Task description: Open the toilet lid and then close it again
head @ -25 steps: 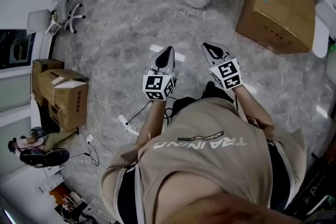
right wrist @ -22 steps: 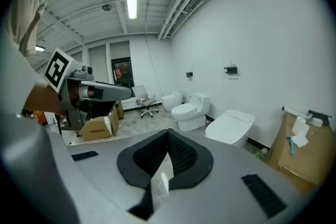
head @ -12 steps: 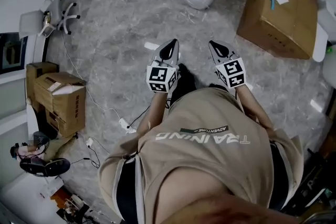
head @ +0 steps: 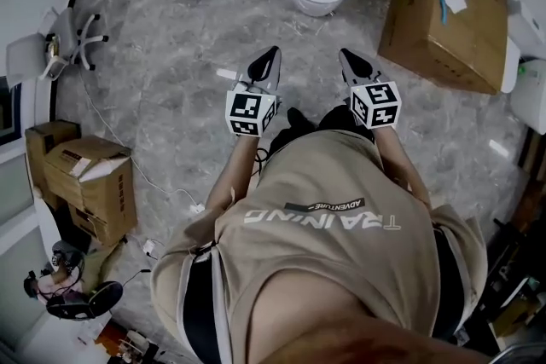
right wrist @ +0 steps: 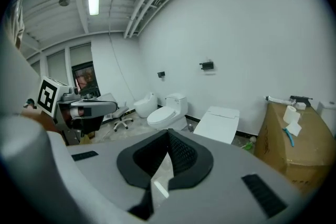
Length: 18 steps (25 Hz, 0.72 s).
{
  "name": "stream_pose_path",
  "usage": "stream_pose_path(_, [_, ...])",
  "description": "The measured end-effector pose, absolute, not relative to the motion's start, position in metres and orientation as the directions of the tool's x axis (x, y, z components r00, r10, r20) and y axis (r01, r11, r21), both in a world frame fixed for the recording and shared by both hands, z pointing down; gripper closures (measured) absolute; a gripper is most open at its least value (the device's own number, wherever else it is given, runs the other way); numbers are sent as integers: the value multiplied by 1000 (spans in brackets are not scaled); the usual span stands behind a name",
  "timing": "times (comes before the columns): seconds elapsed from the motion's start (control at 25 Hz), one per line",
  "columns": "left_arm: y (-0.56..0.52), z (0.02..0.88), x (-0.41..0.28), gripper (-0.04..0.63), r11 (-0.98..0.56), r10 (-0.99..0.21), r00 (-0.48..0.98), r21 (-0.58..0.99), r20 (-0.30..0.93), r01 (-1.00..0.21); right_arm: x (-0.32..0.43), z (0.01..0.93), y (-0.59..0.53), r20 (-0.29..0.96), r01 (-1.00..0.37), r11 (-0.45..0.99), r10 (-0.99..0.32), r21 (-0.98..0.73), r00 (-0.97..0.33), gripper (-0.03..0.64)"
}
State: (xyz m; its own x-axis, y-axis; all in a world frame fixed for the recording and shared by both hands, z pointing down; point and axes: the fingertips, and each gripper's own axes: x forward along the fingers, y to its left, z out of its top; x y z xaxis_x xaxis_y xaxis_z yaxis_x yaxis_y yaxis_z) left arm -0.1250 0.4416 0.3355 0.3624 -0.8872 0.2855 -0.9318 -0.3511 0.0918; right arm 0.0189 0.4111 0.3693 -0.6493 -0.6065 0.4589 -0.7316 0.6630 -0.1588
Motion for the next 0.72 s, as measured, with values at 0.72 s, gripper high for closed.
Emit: stream_pose_path(0.72, [250, 342, -190, 592, -271, -870, 289, 104, 400, -957, -52, 402, 207, 462, -669, 719, -537, -186, -706, 606])
